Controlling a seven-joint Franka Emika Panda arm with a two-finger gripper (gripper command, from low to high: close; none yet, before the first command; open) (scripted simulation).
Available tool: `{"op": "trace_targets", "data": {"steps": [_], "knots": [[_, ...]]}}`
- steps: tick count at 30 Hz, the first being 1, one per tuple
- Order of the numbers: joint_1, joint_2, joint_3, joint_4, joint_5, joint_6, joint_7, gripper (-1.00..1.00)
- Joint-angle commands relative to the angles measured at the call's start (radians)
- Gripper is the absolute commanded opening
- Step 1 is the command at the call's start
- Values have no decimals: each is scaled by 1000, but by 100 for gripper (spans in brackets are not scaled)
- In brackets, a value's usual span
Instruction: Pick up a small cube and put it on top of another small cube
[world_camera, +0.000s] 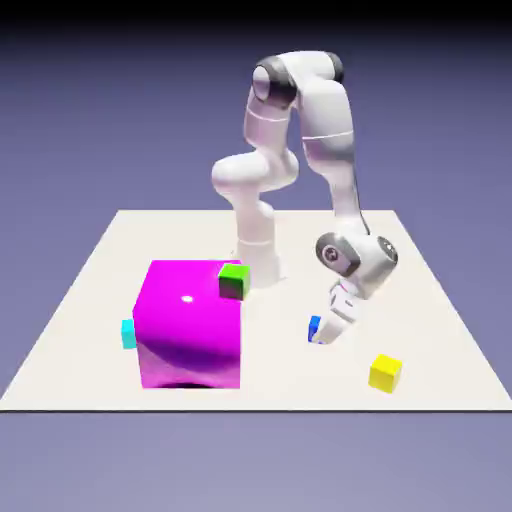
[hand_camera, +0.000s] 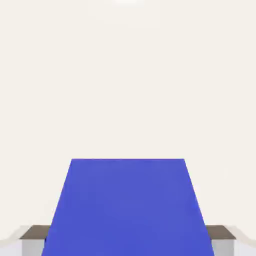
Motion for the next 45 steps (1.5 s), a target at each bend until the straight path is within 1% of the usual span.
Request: {"op": "trace_targets", "data": {"steps": [1,3,13,16,19,29,34,38,40,44,45], "knots": [[-1,-36,16,4,26,-38,-18,-100],[-12,-109,45,12,73,-93,-42,-100],[-364,-471,-23,68,336,-70,224,-100],[-472,-541,-84,88,429,-71,306,-100],[-570,-549,-189,110,533,-83,385,-100],[-801,-356,-551,191,932,-173,639,-100],[-821,-180,-640,225,1112,-232,732,-100],[-816,-35,-753,237,1171,-264,747,-100],[-816,-25,-760,237,1175,-266,748,-100],[-832,113,-669,215,1342,-166,636,-100],[-832,113,-669,215,1342,-166,636,100]]}}
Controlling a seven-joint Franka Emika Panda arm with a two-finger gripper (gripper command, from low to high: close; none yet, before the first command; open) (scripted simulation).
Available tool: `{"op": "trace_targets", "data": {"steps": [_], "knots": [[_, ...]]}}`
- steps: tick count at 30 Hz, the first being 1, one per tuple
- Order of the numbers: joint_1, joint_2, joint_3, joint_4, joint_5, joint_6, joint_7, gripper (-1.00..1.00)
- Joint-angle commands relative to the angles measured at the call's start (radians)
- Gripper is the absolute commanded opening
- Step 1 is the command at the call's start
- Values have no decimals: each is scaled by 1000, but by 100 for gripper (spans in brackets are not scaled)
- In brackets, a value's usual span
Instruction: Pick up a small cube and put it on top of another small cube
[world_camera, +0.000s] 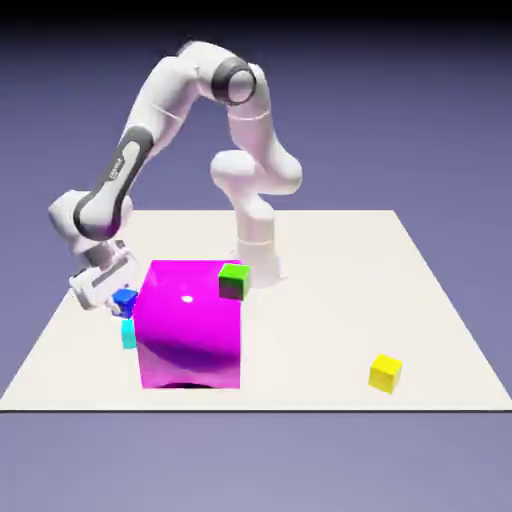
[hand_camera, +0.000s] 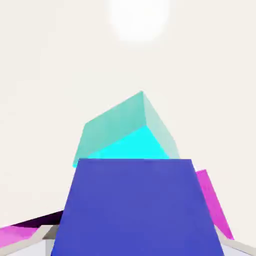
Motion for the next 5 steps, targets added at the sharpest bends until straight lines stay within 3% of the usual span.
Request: {"op": "trace_targets", "data": {"steps": [1,5], "knots": [[0,0,0,0,0,0,0,100],[16,-138,-91,23,-168,-101,111,100]]}}
